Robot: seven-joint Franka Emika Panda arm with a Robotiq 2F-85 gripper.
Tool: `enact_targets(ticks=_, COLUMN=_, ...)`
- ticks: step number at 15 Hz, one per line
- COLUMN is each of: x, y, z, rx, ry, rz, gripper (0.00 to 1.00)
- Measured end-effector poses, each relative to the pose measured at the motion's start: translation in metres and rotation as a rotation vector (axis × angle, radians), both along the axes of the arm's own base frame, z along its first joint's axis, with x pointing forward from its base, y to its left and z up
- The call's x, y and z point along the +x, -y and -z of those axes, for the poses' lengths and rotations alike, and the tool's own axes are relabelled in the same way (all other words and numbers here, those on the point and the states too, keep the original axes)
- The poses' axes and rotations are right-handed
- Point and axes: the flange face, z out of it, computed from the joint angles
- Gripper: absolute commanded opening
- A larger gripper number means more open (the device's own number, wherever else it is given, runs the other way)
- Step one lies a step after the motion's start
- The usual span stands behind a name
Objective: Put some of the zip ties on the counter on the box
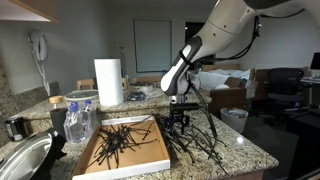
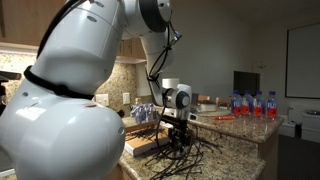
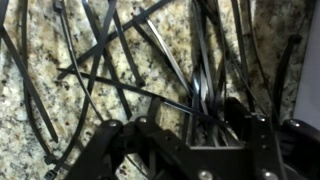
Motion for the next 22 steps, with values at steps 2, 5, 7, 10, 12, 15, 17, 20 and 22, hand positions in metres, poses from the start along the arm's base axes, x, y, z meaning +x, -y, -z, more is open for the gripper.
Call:
enact_targets(ticks=2, x=0.001, y=0.001, z=-0.001, rx=-0.001, ry=0.003, rz=0.002, gripper=0.25)
enact_targets(ticks=5, x=0.003, y=-0.005, z=-0.004, rx=0.002, ry=0.009, rz=-0.007, gripper=0.09)
enact_targets(ticks=7, x=0.003, y=-0.009, z=-0.005, rx=0.002, ry=0.012, rz=-0.013, gripper=0.06)
enact_targets(ticks=10, x=0.003, y=-0.01, z=-0.006, rx=0.0, ry=0.014, rz=-0.018, gripper=0.08)
enact_targets(ticks=12, x=0.004, y=-0.01, z=-0.006, rx=-0.002, ry=0.014, rz=-0.019, gripper=0.08)
enact_targets(ticks=15, x=0.003, y=-0.01, z=-0.006, rx=-0.004, ry=0.013, rz=-0.022, gripper=0.08)
enact_targets(ticks=17, x=0.003, y=-0.01, z=-0.007, rx=-0.006, ry=0.014, rz=-0.025, gripper=0.07)
enact_targets(ticks=20, x=0.003, y=-0.016, z=-0.015, rx=-0.005, ry=0.025, rz=-0.038, gripper=0.08)
enact_targets(ticks=22, x=0.001, y=-0.024, z=-0.033, rx=-0.002, ry=0.037, rz=-0.057, gripper=0.08)
